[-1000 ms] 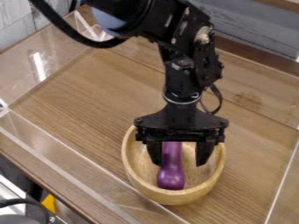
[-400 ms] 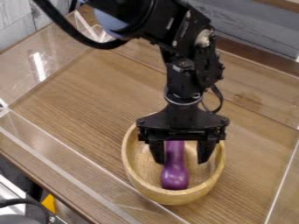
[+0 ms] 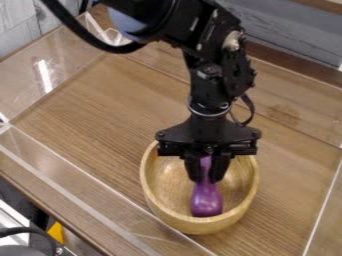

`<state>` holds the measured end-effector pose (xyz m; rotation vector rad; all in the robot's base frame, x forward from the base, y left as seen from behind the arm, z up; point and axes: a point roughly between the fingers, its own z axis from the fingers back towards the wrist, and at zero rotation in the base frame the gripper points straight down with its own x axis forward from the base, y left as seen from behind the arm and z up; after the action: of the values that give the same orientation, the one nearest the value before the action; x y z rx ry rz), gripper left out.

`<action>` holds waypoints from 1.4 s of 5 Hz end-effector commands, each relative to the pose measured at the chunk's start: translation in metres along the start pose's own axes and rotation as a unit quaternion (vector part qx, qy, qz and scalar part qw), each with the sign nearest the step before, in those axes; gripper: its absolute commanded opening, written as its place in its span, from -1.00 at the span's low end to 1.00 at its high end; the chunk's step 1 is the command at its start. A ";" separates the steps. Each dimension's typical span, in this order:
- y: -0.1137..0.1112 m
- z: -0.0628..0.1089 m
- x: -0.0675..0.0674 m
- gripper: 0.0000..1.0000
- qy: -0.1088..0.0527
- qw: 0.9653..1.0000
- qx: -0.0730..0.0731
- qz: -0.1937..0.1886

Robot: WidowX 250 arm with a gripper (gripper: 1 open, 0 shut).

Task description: Remove the purple eggplant from inside the brown bowl and put it on the table

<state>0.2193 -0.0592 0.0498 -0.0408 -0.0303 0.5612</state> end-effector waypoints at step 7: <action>0.017 0.090 0.027 -1.00 -0.016 0.997 -0.031 0.074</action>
<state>0.2248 -0.0283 0.1272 -0.0717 -0.0323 0.7070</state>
